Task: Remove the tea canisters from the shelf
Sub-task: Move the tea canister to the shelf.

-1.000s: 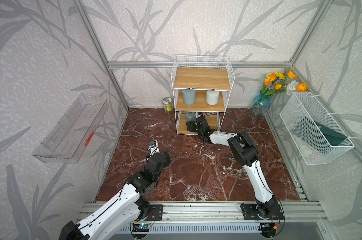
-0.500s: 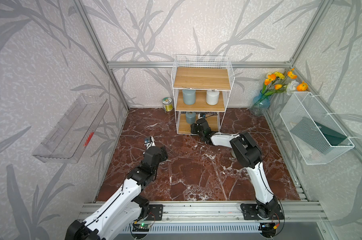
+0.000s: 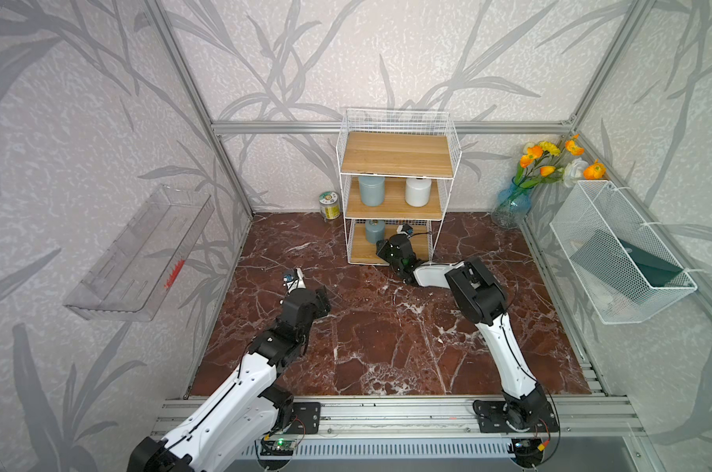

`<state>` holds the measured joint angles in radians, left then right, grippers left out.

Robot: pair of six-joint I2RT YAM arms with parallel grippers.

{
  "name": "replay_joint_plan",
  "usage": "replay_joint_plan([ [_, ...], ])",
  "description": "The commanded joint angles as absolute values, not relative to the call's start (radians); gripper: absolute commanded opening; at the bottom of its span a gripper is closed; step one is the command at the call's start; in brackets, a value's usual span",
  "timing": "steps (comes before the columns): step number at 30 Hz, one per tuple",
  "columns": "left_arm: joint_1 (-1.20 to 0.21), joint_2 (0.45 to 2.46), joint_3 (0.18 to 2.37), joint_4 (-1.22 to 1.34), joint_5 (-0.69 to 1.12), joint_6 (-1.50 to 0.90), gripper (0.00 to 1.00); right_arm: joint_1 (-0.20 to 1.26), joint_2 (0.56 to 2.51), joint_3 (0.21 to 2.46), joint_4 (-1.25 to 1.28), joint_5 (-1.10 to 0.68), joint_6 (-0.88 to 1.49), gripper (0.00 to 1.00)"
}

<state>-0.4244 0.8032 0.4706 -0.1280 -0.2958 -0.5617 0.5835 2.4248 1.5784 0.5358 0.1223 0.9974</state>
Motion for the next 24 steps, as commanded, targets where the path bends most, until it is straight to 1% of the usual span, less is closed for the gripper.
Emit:
replay_joint_plan([
  [1,-0.419,0.779,0.473,-0.142,-0.296,-0.572,0.70,0.590,2.401,1.586,0.534,0.220,0.999,0.26],
  [7,-0.419,0.780,0.469,-0.144,-0.292,-0.576,0.71,0.578,2.423,1.643,0.497,0.251,0.977,0.26],
  [12,-0.416,0.784,0.474,-0.150,-0.278,-0.580,0.71,0.567,2.423,1.630,0.518,0.306,0.983,0.26],
  [24,-0.416,0.808,0.468,-0.143,-0.273,-0.592,0.71,0.528,2.545,1.860,0.462,0.246,0.937,0.26],
])
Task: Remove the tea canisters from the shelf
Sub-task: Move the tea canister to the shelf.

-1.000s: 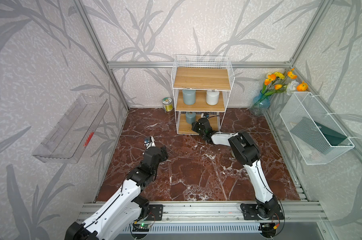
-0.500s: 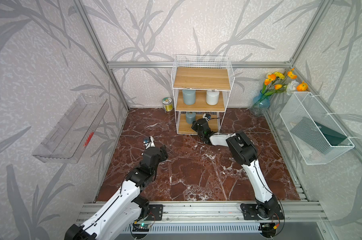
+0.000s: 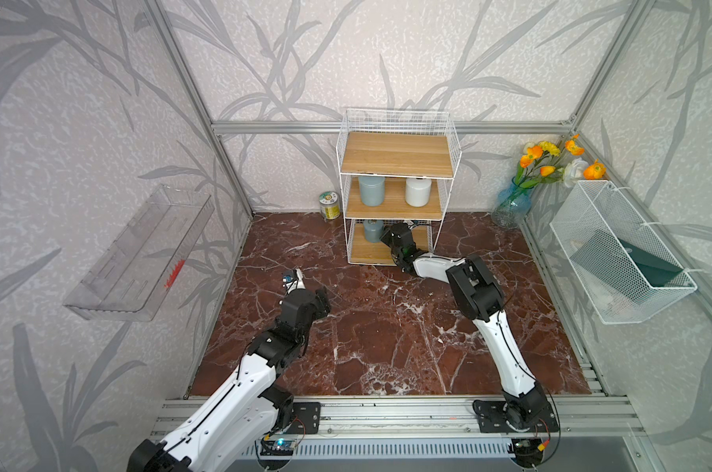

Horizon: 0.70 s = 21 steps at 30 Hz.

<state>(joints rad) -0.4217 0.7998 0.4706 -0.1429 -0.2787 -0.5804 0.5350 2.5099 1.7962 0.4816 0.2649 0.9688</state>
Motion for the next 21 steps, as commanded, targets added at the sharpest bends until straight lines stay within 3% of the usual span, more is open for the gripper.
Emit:
replay_joint_plan([
  [1,-0.415,0.814,0.468,-0.138,-0.271,-0.594,0.71,0.527,2.561,1.891,0.455,0.224,0.932,0.26],
  [7,-0.414,0.859,0.482,-0.120,-0.257,-0.596,0.70,0.530,2.653,2.057,0.412,0.097,0.900,0.27],
  [21,-0.413,0.862,0.475,-0.111,-0.264,-0.585,0.71,0.533,2.663,2.023,0.514,-0.089,0.887,0.30],
])
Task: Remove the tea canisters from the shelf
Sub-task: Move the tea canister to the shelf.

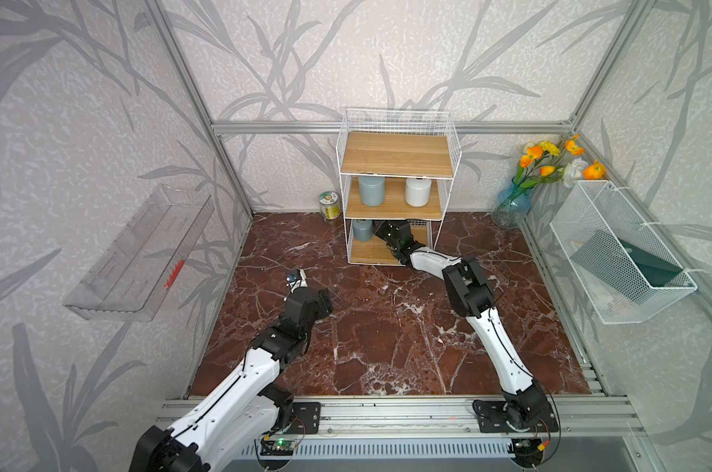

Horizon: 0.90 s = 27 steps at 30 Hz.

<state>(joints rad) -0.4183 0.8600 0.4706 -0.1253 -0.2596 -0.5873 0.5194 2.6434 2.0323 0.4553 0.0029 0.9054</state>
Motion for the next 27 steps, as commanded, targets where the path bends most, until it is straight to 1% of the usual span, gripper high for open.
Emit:
replay_joint_plan([
  [1,-0.411,0.865,0.478,-0.112,-0.264,-0.580,0.71,0.535,2.657,2.013,0.521,-0.098,0.885,0.30],
  [6,-0.377,0.878,0.500,-0.115,-0.230,-0.571,0.71,0.542,2.619,1.946,0.564,-0.138,0.866,0.30],
  [10,-0.282,0.916,0.540,-0.091,-0.119,-0.591,0.71,0.549,2.598,1.921,0.575,-0.181,0.850,0.30],
  [16,-0.136,1.113,0.719,-0.081,0.101,-0.594,0.71,0.552,2.528,1.837,0.587,-0.193,0.798,0.31],
  [19,-0.057,1.232,0.790,-0.013,0.254,-0.640,0.71,0.554,2.499,1.817,0.569,-0.212,0.767,0.31],
  [21,-0.003,1.320,0.839,0.035,0.362,-0.687,0.68,0.553,2.480,1.800,0.566,-0.216,0.753,0.31],
  [23,0.043,1.418,0.908,0.045,0.452,-0.716,0.62,0.553,2.464,1.785,0.563,-0.218,0.734,0.31],
  [25,0.072,1.508,0.988,0.044,0.530,-0.695,0.57,0.552,2.456,1.787,0.550,-0.225,0.713,0.31],
  [27,0.087,1.598,1.077,0.034,0.588,-0.695,0.54,0.553,2.456,1.793,0.537,-0.237,0.702,0.31],
])
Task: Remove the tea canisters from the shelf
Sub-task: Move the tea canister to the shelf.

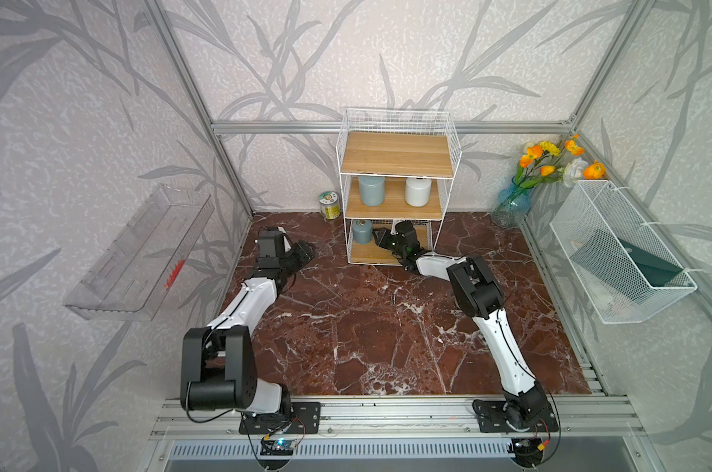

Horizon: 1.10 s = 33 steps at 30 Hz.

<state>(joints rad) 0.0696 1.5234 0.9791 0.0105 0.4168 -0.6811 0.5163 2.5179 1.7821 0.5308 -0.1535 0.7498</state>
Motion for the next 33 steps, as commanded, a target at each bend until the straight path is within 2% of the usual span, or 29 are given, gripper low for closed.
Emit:
replay_joint_plan([
  [1,0.093,1.656,1.121,0.035,0.626,-0.704,0.51,0.553,2.456,1.792,0.534,-0.241,0.699,0.31],
  [7,0.103,1.935,1.345,0.173,0.812,-0.841,0.27,0.550,2.412,1.735,0.526,-0.233,0.665,0.31],
  [17,0.066,2.177,1.677,0.207,0.957,-0.944,0.05,0.528,2.329,1.584,0.565,-0.199,0.644,0.31],
  [24,-0.008,2.312,1.897,0.037,1.003,-0.887,0.02,0.507,2.279,1.480,0.599,-0.196,0.662,0.31],
  [29,-0.062,2.396,2.029,-0.131,0.975,-0.801,0.01,0.507,2.195,1.389,0.603,-0.193,0.632,0.31],
  [33,-0.075,2.438,2.088,-0.167,0.947,-0.792,0.00,0.507,2.142,1.337,0.598,-0.188,0.591,0.31],
])
